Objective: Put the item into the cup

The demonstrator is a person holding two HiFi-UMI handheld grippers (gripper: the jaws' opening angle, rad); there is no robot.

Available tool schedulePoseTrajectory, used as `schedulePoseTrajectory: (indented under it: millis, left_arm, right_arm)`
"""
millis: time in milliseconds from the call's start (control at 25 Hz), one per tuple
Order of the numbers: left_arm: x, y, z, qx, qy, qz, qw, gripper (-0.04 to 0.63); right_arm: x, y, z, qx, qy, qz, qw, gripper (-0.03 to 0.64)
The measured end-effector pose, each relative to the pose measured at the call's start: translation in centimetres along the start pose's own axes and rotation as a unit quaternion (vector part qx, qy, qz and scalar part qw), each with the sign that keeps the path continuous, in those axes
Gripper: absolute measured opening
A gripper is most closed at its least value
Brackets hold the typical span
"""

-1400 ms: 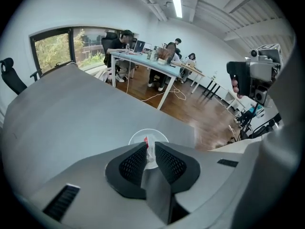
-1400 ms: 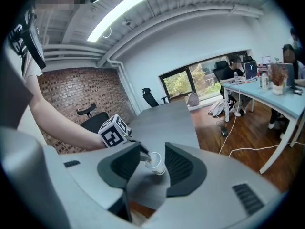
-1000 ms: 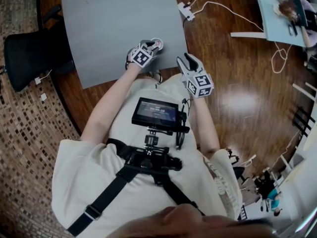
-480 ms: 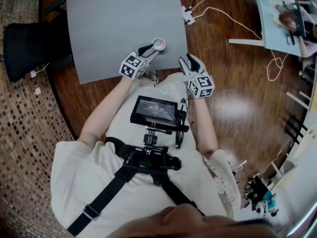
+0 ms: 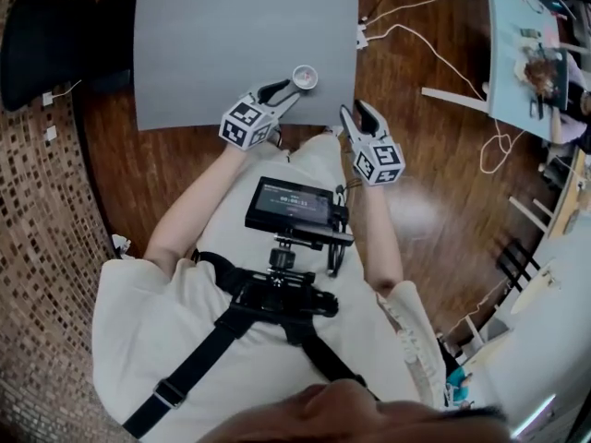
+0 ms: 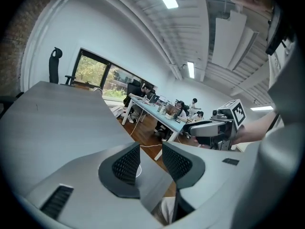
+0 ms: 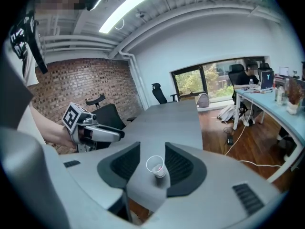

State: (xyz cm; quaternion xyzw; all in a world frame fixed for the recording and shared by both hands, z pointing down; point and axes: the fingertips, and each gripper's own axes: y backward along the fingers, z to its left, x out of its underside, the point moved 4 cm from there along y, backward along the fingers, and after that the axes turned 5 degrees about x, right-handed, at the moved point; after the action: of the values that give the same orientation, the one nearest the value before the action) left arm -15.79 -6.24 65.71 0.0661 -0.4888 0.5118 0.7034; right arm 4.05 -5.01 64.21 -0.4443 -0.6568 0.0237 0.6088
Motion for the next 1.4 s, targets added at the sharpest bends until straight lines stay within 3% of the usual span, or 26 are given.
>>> schedulePoseTrajectory:
  millis: [360, 600, 920, 1160, 1400]
  left_arm:
    - [1.9, 3.4, 1.1, -0.056, 0.040, -0.021, 0.9974, 0.148]
    - [3.3, 6.3, 1.3, -0.101, 0.052, -0.037, 0.9928, 0.147]
    - [1.3, 3.0, -3.3, -0.159, 0.059, -0.046, 0.9845, 0.147]
    - [0.8, 2.5, -5.6, -0.205, 0.067, -0.075, 0.9737, 0.147]
    - [1.7, 2.8, -8.8, -0.258, 0.093, -0.117, 0.9544, 0.147]
  right_arm:
    - [-1.8, -1.9, 1.0, -0.044, 0.029, 0.004, 0.999, 0.173]
    - [-3.4, -2.5, 2.4, -0.078, 0.047, -0.022, 0.996, 0.173]
    - [-6.9, 0.6, -2.7, -0.123, 0.069, -0.047, 0.989, 0.173]
    - [-6.5, 2.1, -5.6, -0.145, 0.071, -0.050, 0.986, 0.173]
    - [-6.3, 4.0, -7.2, -0.185, 0.090, -0.049, 0.977, 0.173]
